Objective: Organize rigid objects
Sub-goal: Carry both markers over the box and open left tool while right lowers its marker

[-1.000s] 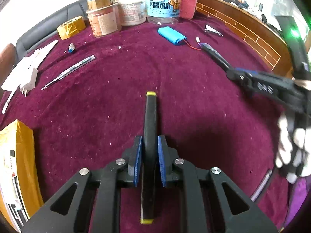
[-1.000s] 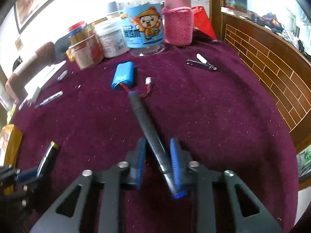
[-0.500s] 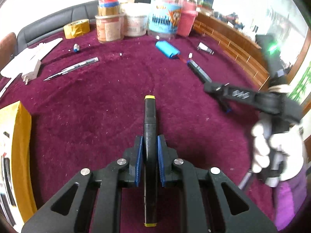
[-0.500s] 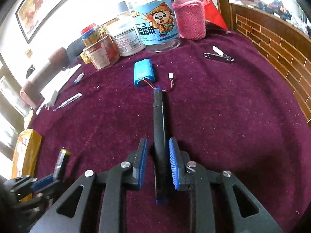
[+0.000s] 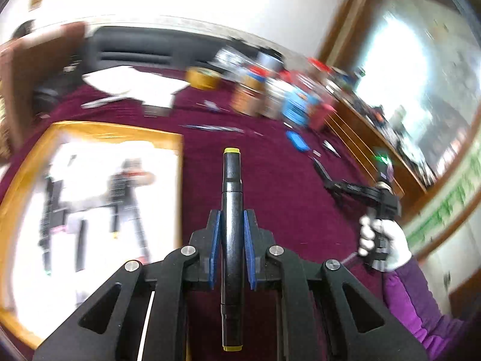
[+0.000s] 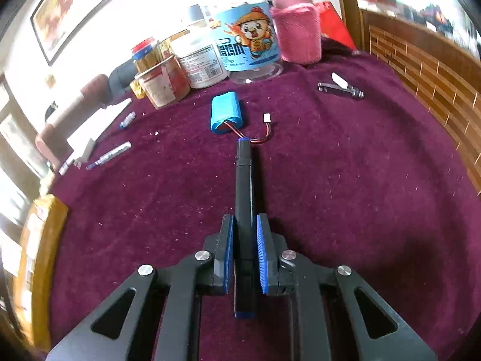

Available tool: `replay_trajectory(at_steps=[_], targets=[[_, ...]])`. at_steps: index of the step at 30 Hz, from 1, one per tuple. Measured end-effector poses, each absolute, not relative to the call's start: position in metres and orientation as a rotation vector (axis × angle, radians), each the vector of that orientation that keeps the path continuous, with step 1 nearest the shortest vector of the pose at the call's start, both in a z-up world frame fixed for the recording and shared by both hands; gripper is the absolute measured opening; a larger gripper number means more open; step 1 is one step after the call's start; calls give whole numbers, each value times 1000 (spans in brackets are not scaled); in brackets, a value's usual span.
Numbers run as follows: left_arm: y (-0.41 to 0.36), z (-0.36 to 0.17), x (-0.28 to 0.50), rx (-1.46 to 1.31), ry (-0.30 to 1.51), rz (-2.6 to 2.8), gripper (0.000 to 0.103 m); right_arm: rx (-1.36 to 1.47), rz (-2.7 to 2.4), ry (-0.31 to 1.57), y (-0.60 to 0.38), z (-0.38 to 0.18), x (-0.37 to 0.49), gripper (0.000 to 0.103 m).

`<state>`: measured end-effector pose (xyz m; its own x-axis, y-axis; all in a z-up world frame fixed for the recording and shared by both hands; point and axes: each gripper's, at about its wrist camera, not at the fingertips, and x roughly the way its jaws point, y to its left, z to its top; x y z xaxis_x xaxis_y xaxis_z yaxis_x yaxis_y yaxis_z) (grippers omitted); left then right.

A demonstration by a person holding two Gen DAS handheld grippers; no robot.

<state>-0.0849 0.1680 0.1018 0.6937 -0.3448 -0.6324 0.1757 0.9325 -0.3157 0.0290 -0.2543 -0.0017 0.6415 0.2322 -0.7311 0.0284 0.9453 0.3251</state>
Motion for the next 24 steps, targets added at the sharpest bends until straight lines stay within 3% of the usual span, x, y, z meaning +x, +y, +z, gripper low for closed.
replay_trajectory(at_steps=[10, 24], targets=[[315, 66, -117, -374, 790, -17, 13, 625, 314, 929, -254, 13, -20, 13], [331, 25, -92, -407, 924, 28, 13, 756, 631, 999, -135, 28, -55, 13]])
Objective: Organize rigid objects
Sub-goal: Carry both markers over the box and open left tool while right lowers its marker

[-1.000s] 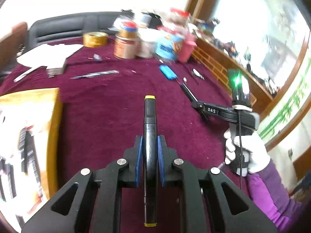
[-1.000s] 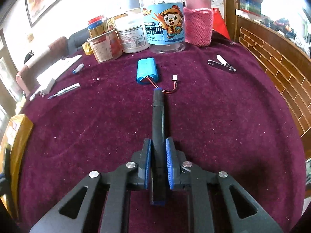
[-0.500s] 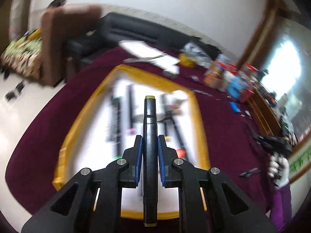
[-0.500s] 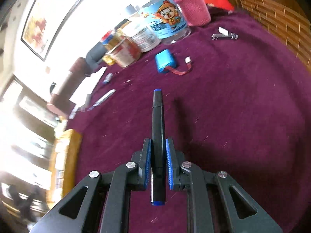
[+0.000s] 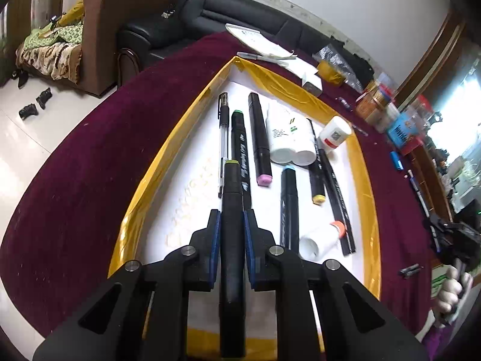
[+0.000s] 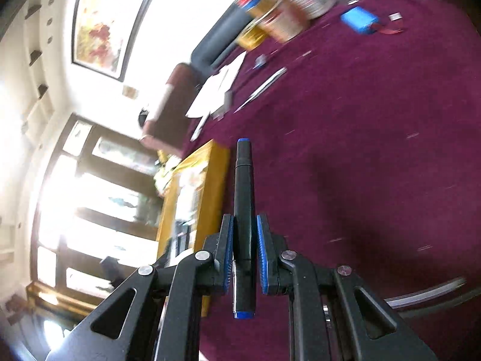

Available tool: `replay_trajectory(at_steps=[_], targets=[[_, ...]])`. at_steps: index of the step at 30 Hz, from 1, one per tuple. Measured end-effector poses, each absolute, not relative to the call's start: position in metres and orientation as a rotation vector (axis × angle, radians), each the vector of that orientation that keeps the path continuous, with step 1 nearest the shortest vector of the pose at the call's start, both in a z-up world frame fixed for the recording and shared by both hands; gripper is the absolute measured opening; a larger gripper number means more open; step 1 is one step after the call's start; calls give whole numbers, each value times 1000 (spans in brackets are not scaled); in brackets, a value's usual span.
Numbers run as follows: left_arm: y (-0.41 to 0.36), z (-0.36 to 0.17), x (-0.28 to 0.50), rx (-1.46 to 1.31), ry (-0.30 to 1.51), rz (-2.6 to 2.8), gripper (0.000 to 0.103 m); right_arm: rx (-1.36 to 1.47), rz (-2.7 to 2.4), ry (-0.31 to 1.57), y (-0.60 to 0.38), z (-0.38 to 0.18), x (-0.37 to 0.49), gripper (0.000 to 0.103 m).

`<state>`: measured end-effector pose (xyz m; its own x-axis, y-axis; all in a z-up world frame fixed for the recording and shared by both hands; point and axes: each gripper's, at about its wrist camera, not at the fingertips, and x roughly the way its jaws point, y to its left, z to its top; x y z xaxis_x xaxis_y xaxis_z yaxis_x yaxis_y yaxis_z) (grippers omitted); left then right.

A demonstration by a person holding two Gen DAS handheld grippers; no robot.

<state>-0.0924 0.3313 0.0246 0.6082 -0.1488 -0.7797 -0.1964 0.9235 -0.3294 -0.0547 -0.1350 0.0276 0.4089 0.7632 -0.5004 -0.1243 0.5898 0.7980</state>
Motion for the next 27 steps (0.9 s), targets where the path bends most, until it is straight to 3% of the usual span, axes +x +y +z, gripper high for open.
replay_trajectory(at_steps=[11, 12, 16, 27], targets=[[335, 25, -88, -476, 919, 64, 15, 676, 735, 1123, -15, 29, -38, 14], [334, 28, -94, -485, 904, 53, 17, 671, 736, 1131, -7, 29, -36, 14], [335, 45, -124, -532, 811, 31, 51, 643, 705, 1154, 16, 26, -33, 14], [334, 64, -146, -515, 749, -16, 53, 441, 485, 1096, 62, 42, -19, 13]])
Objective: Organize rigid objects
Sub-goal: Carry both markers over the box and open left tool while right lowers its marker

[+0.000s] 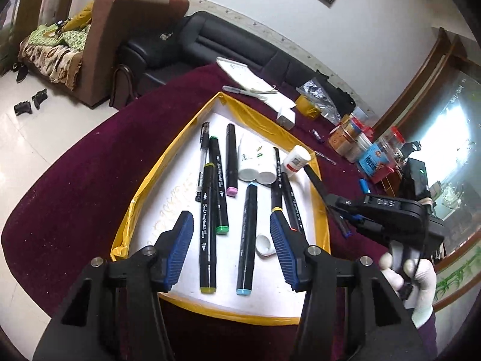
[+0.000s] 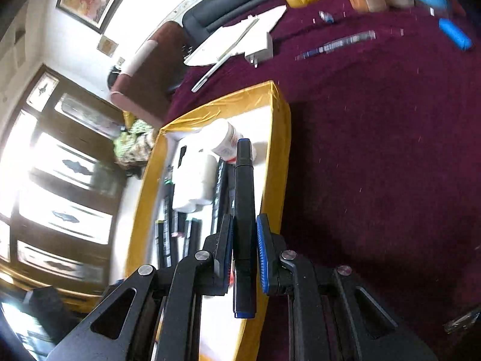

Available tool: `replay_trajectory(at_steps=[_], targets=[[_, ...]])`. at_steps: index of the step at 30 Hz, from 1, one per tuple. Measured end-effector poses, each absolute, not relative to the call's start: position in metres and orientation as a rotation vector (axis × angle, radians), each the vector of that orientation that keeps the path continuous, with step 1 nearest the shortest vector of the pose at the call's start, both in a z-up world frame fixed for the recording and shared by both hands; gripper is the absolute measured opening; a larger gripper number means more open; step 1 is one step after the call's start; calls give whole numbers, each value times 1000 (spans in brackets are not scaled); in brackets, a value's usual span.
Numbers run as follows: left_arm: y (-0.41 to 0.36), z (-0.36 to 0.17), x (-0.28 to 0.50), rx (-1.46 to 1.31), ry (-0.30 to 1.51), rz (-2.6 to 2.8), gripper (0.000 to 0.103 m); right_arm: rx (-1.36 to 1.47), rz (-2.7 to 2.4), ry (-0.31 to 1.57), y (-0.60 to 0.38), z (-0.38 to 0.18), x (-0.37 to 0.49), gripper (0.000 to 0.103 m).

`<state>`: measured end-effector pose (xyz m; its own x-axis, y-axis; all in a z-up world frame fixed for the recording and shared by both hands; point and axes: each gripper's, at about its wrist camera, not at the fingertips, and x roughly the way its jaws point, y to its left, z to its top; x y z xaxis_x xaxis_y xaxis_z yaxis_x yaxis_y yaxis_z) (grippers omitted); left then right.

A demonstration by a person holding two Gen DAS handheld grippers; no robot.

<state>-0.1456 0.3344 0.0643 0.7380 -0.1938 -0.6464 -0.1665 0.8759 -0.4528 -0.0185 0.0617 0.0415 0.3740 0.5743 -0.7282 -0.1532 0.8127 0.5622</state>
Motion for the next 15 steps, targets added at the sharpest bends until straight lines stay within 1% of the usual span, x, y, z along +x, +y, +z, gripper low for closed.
replay_trajectory(at_steps=[8, 15], targets=[[338, 61, -146, -515, 756, -30, 54, 323, 410, 1053, 78, 56, -21, 14], [341, 57, -146, -530, 768, -18, 54, 313, 390, 1050, 78, 55, -22, 15]])
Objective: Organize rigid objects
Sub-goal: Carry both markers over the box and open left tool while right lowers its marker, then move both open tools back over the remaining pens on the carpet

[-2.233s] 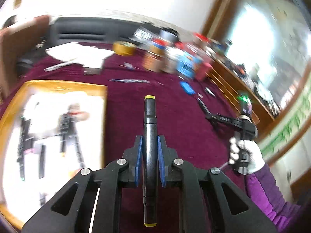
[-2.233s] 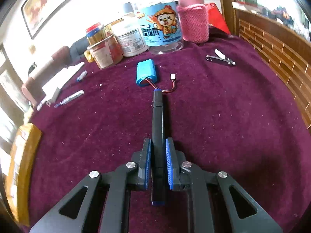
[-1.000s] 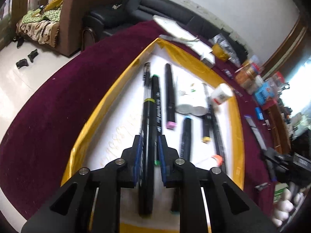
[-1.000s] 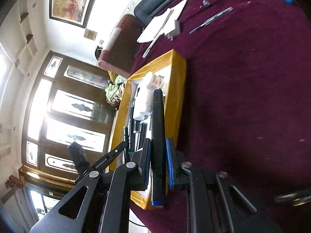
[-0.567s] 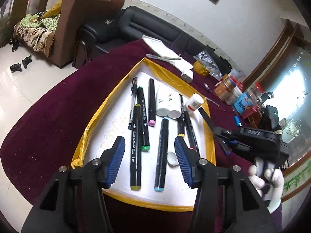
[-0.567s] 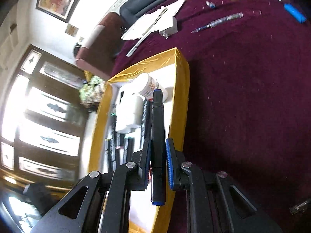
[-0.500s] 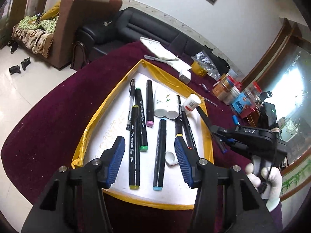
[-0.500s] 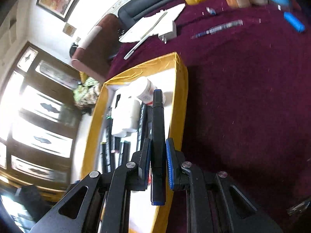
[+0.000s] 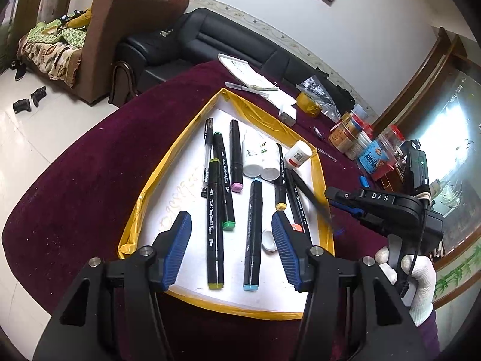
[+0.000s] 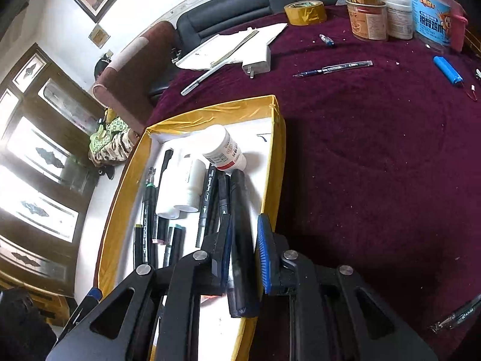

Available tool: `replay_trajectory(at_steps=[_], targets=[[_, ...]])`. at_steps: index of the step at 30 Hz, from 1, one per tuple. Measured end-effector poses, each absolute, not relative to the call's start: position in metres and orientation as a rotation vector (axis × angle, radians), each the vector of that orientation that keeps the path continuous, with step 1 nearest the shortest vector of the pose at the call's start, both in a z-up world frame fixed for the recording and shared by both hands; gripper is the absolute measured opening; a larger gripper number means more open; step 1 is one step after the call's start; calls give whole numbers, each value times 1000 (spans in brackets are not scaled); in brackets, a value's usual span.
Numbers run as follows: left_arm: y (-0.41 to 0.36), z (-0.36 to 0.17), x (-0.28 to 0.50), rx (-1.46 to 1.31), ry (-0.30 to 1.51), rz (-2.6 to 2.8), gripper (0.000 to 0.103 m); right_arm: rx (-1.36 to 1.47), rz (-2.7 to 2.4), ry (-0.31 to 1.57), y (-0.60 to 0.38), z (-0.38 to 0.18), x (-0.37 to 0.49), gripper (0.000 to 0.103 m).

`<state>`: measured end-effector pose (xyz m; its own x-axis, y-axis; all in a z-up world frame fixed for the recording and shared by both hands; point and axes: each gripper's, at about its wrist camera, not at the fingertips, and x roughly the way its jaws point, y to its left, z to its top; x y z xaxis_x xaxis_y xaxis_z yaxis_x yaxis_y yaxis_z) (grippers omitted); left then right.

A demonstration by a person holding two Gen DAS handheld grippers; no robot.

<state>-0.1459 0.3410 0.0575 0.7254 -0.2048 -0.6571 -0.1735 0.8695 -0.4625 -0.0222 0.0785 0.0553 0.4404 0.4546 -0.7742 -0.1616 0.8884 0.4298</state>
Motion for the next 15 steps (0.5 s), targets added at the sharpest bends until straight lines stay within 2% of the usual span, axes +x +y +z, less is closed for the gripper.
replay_trajectory(at_steps=[8, 15], targets=[[340, 61, -149, -539, 759, -11, 55, 273, 453, 1013, 84, 60, -37, 21], [331, 78, -162, -493, 681, -4, 55, 178, 468, 851, 58, 81, -72, 24]])
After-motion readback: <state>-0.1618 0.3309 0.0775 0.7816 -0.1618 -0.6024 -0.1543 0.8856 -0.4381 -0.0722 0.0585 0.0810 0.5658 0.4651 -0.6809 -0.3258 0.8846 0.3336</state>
